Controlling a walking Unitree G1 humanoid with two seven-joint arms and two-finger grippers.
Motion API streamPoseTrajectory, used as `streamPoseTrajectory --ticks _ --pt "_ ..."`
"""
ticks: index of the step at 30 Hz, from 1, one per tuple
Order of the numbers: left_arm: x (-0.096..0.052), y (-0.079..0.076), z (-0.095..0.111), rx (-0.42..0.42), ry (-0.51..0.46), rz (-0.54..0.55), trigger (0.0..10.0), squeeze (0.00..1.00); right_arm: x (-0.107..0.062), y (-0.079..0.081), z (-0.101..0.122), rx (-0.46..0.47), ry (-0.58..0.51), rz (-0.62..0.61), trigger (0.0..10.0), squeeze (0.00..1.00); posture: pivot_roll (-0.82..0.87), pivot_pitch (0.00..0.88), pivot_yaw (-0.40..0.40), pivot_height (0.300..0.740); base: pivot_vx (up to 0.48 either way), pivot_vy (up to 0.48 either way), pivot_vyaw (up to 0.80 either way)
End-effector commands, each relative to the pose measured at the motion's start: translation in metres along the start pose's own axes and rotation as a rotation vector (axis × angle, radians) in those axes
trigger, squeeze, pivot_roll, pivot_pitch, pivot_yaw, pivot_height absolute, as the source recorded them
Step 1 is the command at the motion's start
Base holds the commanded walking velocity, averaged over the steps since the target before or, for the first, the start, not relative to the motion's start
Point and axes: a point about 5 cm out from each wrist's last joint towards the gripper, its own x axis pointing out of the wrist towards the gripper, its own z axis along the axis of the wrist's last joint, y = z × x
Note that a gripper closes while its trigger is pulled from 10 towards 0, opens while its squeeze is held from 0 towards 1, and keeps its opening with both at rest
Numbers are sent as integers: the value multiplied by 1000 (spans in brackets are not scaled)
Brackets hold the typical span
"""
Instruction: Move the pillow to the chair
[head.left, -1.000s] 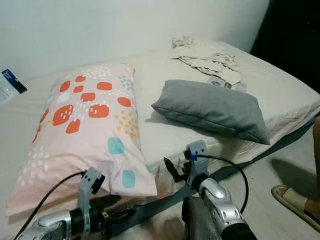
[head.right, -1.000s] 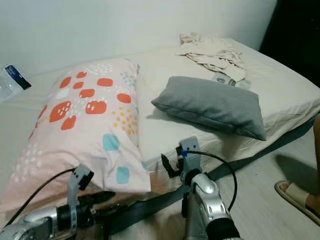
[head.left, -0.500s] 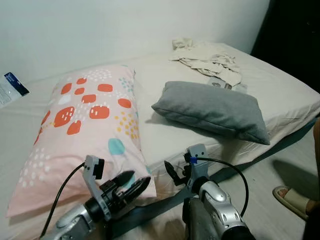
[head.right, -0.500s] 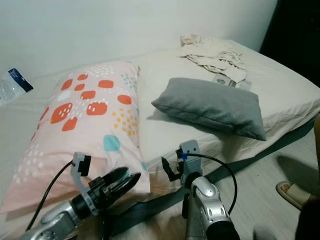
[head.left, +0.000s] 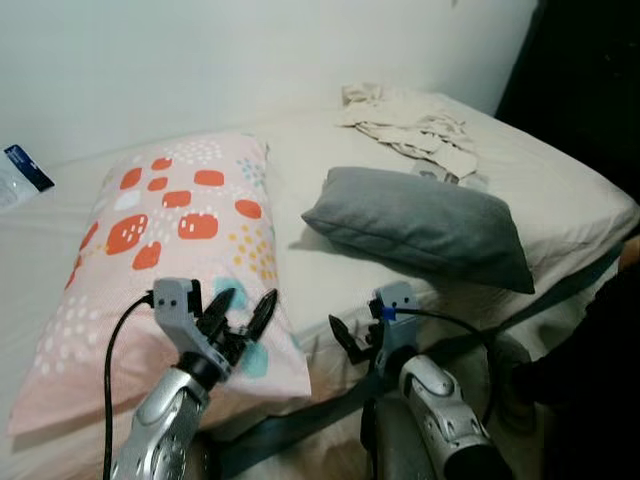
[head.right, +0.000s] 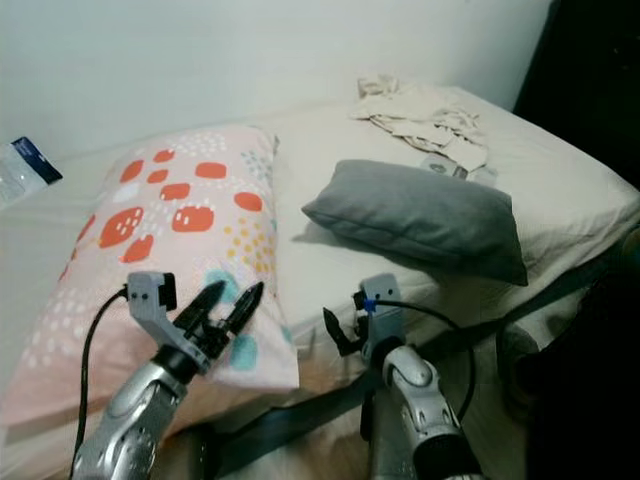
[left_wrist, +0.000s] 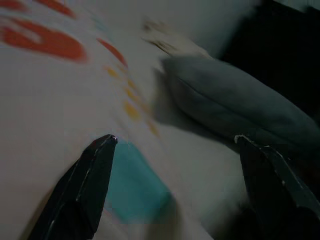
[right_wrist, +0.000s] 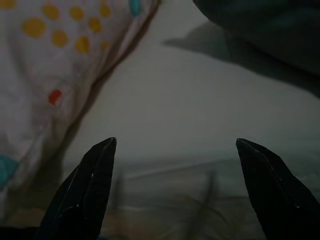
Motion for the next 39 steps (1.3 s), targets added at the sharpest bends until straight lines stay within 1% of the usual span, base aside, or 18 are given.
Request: streamPoseTrajectory --ticks 1,2,3,5,6,7,8,9,13,15,18,21,22,23,25,26,31,39 --pt "1 15 -5 107 32 117 10000 0 1 1 0 1 6 3 10000 0 -36 85 -38 556 0 0 0" --pt "2 19 -7 164 50 142 10000 0 1 0 1 2 4 1 10000 0 -36 85 -38 556 0 0 0" --pt "2 19 -7 164 50 142 10000 0 1 0 1 2 4 1 10000 0 -36 85 -38 556 0 0 0" --pt "3 25 -7 219 41 173 10000 0 0 0 1 1 2 0 10000 0 -43 85 -36 556 0 0 0" --pt "4 26 -6 231 27 185 10000 0 0 0 1 1 1 0 10000 0 -44 85 -37 556 0 0 0" --pt "5 29 -3 279 6 213 10000 0 -2 -2 0 -2 3 -2 10000 0 -45 86 -39 556 0 0 0" --pt "5 29 -3 279 6 213 10000 0 -2 -2 0 -2 3 -2 10000 0 -45 86 -39 556 0 0 0" --pt "8 30 0 278 -18 216 10000 0 -3 -2 -1 -4 5 -3 10000 0 -44 84 -41 556 0 0 0" --pt "16 31 7 269 -64 240 10000 0 -3 -3 -2 -7 10 -3 10000 0 -44 77 -43 556 0 0 0" --pt "19 32 8 278 -70 246 10000 0 -2 -2 -1 -8 9 0 10000 0 -49 75 -40 556 0 0 0" --pt "21 34 8 287 -70 249 10000 0 -1 -1 0 -10 6 2 10000 0 -54 76 -35 556 0 0 0" --pt "22 38 5 307 -55 251 10000 0 2 -1 3 -13 -1 0 10000 0 -53 79 -23 556 0 0 0" --pt "22 39 3 313 -38 250 10000 0 2 -1 3 -12 -1 -2 10000 0 -51 83 -20 556 0 0 0" --pt "23 40 -2 320 1 249 10000 0 1 -2 2 -10 0 -8 10000 0 -52 82 -17 556 0 0 0" --pt "23 41 -5 322 19 249 10000 0 1 -2 1 -10 1 -11 10000 0 -53 82 -17 556 0 0 0" --pt "23 43 -9 343 48 265 10000 0 0 -3 1 -17 6 -15 10000 0 -56 84 -18 556 0 0 0" --pt "24 45 -12 329 61 288 10000 0 0 -4 2 -22 3 -18 10000 0 -63 93 -14 556 0 0 0" --pt "28 47 -15 334 72 298 10000 0 1 -3 4 -26 -3 -23 10000 0 -76 91 -7 556 0 0 0"
